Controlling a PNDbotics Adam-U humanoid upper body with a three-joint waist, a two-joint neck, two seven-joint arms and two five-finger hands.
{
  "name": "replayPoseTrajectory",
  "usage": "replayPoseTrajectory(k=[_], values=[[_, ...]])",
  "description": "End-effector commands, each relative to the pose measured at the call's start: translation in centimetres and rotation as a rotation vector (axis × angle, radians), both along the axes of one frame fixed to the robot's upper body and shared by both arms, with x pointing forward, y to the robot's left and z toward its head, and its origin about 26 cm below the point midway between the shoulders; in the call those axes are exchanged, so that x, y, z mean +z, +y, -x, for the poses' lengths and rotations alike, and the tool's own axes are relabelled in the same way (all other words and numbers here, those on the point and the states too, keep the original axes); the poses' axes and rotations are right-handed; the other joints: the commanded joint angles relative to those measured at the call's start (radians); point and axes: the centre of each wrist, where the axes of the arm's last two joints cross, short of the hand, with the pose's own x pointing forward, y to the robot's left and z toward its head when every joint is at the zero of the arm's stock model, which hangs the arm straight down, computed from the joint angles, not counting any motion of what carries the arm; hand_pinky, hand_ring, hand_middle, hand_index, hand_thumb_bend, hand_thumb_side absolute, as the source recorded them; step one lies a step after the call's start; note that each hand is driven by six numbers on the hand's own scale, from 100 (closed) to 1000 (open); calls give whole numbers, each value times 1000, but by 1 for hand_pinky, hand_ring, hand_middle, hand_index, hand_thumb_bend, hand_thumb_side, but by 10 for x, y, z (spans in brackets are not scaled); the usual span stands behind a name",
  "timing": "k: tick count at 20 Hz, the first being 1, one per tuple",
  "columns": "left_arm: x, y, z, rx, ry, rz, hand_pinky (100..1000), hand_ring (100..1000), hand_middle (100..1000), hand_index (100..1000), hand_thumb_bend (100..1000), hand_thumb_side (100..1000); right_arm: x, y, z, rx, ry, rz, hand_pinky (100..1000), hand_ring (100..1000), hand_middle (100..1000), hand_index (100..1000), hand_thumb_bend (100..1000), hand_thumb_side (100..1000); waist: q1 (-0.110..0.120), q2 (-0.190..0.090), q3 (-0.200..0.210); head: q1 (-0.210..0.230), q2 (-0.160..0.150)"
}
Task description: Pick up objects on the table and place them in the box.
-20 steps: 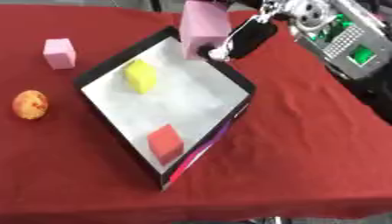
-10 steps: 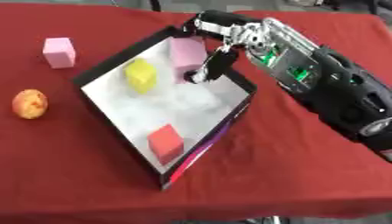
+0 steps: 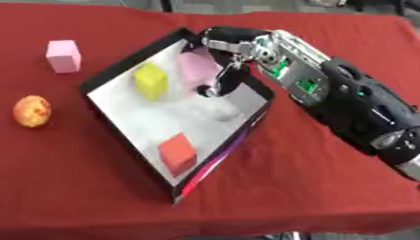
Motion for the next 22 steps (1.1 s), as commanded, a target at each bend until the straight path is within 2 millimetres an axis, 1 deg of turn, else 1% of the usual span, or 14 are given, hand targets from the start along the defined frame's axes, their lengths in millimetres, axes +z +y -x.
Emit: replayPoseTrajectory(k=[1, 2, 4, 7, 9, 12, 14, 16, 18, 21, 22], values=[[12, 2, 1, -4, -30, -26, 735, 772, 808, 832, 233, 806, 11, -3, -1, 19, -48, 11, 953, 858, 796, 909, 360, 100, 7, -12, 1, 1, 6], [12, 1, 1, -4, -30, -26, 735, 772, 808, 833, 233, 806, 12, -3, -1, 15, -69, 17, 964, 863, 797, 913, 324, 100, 8, -12, 0, 2, 6], [13, 1, 0, -7, -31, -26, 736, 772, 808, 833, 233, 805, 13, -5, -1, -2, -103, 18, 973, 854, 787, 912, 352, 100, 9, -12, 0, 2, 6], [13, 1, 0, -8, -30, -26, 736, 772, 808, 833, 232, 806, 13, -6, -1, -16, -110, -31, 972, 838, 775, 907, 338, 100, 9, -12, -2, 2, 6], [12, 1, 0, -8, -29, -26, 736, 773, 809, 833, 232, 806, 22, -7, 3, -11, -117, -88, 965, 831, 770, 910, 310, 100, 10, -12, -4, 3, 6], [12, 2, 1, -4, -29, -27, 736, 773, 808, 833, 232, 805, 45, -18, 12, -23, -131, -155, 950, 802, 745, 921, 376, 100, 9, -14, -8, 7, 6], [12, 3, 1, -1, -27, -28, 737, 773, 808, 833, 232, 805, 57, -32, 15, -48, -116, -211, 946, 803, 749, 931, 410, 100, 8, -15, -11, 11, 6], [11, 4, 1, 0, -25, -30, 737, 773, 809, 833, 232, 806, 70, -51, 18, -82, -117, -262, 951, 825, 765, 938, 419, 100, 7, -17, -16, 15, 5], [11, 4, 2, 0, -22, -33, 737, 773, 809, 833, 232, 808, 80, -73, 21, -130, -131, -298, 951, 827, 765, 933, 419, 100, 7, -16, -21, 18, 2], [10, 4, 2, -1, -18, -35, 738, 773, 809, 833, 230, 811, 85, -101, 22, -214, -140, -329, 952, 822, 745, 867, 411, 100, 8, -12, -26, 27, -4], [10, 4, 2, -2, -16, -36, 738, 773, 809, 833, 230, 812, 86, -110, 22, -241, -143, -334, 951, 822, 744, 864, 411, 100, 9, -11, -27, 31, -6]])
